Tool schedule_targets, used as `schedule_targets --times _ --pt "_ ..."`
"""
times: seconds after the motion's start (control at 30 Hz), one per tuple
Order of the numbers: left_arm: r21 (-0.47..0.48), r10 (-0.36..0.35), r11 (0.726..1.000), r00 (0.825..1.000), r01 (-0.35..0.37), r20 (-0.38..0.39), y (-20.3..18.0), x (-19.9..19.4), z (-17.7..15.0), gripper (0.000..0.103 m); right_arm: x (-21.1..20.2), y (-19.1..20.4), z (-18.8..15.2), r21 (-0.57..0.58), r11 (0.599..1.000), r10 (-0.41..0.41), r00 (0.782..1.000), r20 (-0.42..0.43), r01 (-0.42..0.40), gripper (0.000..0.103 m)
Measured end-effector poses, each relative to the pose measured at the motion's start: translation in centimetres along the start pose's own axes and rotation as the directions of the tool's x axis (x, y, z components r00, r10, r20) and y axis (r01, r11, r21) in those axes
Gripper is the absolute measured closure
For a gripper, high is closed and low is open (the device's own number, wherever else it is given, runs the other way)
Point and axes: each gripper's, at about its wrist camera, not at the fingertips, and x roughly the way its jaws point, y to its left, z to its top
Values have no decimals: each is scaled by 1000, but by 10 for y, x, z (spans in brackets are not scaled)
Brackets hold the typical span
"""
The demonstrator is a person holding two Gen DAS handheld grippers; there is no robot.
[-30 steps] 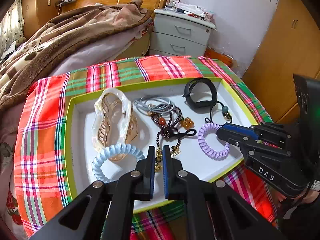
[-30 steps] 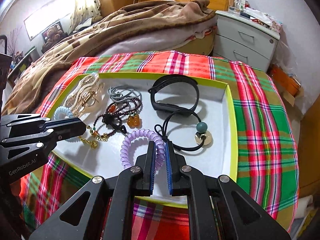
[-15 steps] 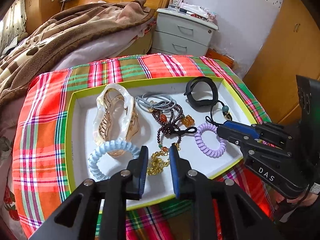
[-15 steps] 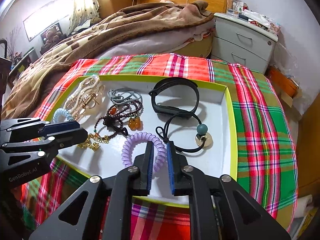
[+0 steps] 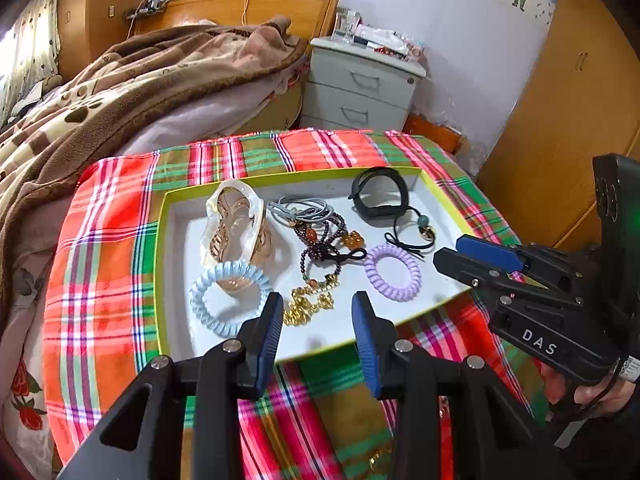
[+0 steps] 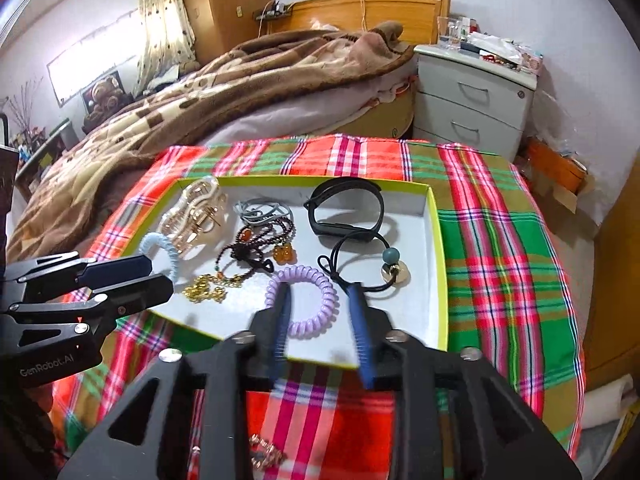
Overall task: Organize jewelry
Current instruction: 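Open the left tool on the gold chain while the right releases the lavender hair tie, then move the right tool to the rhinestone brooch and close on it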
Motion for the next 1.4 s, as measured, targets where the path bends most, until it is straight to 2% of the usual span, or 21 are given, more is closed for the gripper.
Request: schedule_targets --times 0.17,0.27,0.6,0.73,1.03,1.2,1.33,1.4 --pt "2 -23 1000 999 23 27 -4 -20 -15 62 -19 -1 -15 18 999 27 999 28 -27 67" --pt "-16 -35 999 999 36 32 -3 -28 -27 60 -27 -2 -26 27 996 80 996 35 -81 67" --pt "-50 -51 997 998 52 22 4 -42 -65 60 -19 11 -65 -49 978 201 979 -45 -203 66" --pt "-74 -50 996 999 51 12 9 -43 -77 60 -9 23 -70 -137 951 270 960 -81 -279 58" --pt "-106 -43 994 999 41 -11 18 -43 -95 59 7 39 -74 -279 911 270 950 -155 -304 58" --pt "-107 -48 993 999 46 -18 17 -43 -96 59 -6 43 -90 -358 881 256 948 -187 -309 58" --pt "-108 -46 993 999 43 -25 17 -41 -98 59 -21 40 -101 -381 874 244 951 -190 -301 58" --pt "-104 -48 994 998 45 -27 17 -40 -98 59 -27 40 -108 -384 863 267 942 -203 -327 57"
